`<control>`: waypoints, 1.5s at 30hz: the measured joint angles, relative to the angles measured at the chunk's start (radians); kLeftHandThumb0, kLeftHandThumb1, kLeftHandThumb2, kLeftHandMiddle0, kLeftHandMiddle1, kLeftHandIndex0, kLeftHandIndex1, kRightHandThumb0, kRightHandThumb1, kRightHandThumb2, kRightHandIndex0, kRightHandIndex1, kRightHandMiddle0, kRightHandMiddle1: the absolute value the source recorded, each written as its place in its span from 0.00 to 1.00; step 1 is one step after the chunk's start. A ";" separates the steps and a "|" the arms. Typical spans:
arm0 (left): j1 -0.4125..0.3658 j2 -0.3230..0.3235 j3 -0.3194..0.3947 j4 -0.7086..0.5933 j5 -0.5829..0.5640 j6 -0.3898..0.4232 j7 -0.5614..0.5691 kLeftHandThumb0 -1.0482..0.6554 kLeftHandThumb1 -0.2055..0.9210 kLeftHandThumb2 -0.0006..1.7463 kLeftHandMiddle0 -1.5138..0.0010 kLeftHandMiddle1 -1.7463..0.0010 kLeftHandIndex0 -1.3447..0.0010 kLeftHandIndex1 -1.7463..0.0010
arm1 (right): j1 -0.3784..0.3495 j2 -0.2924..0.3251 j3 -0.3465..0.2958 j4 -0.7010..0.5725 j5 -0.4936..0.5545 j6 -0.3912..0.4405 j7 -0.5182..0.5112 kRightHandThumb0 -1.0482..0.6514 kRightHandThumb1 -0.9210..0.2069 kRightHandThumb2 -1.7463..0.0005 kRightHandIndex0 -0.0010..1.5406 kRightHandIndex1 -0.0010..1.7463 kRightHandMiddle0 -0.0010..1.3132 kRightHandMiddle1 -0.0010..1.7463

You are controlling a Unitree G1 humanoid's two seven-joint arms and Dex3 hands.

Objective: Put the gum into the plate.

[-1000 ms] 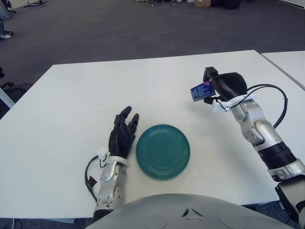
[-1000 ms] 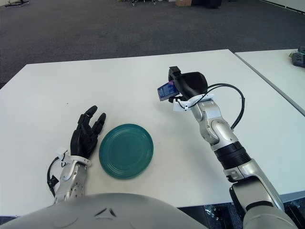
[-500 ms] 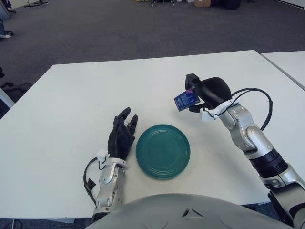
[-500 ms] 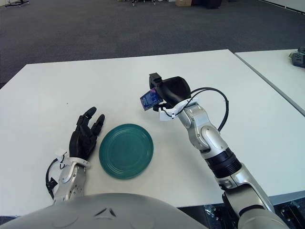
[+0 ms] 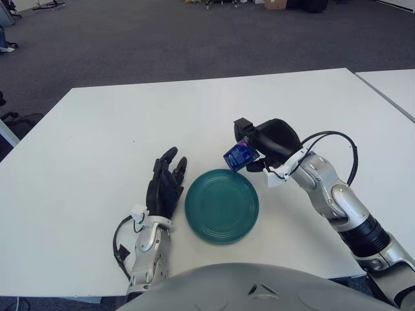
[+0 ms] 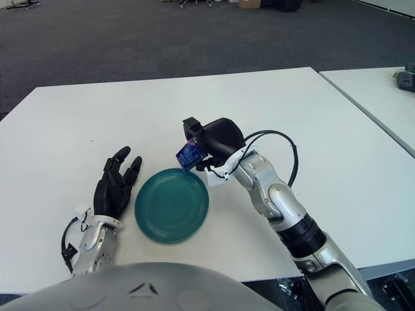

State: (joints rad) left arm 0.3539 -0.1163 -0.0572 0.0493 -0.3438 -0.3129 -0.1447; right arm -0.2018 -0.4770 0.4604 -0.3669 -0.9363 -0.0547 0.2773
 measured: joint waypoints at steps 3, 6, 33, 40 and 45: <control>0.003 0.000 -0.003 -0.003 0.000 0.001 0.001 0.00 1.00 0.55 0.71 1.00 0.97 0.50 | 0.015 0.011 0.012 -0.048 -0.004 0.001 0.046 0.36 0.40 0.36 0.63 1.00 0.37 1.00; 0.004 0.000 -0.005 -0.005 -0.001 0.002 0.002 0.00 1.00 0.56 0.71 0.99 0.96 0.49 | 0.038 0.022 0.026 -0.106 -0.029 0.006 0.097 0.36 0.39 0.37 0.64 1.00 0.37 1.00; 0.015 -0.003 -0.044 -0.028 0.012 0.007 0.041 0.02 1.00 0.55 0.71 1.00 0.99 0.54 | 0.165 0.017 0.011 -0.183 0.021 -0.074 0.229 0.37 0.33 0.41 0.62 1.00 0.34 1.00; 0.016 -0.003 -0.057 -0.035 0.032 0.018 0.067 0.02 1.00 0.55 0.72 1.00 1.00 0.57 | 0.195 0.019 0.010 -0.176 0.010 -0.109 0.191 0.34 0.13 0.56 0.39 0.92 0.19 0.95; 0.013 -0.002 -0.062 -0.014 0.055 -0.012 0.070 0.02 1.00 0.55 0.75 1.00 1.00 0.56 | 0.212 0.003 0.005 -0.154 -0.033 -0.148 0.147 0.16 0.02 0.54 0.25 0.35 0.03 0.62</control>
State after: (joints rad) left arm 0.3664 -0.1185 -0.1191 0.0358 -0.2883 -0.3247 -0.0742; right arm 0.0105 -0.4745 0.4650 -0.5209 -0.9691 -0.2031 0.4246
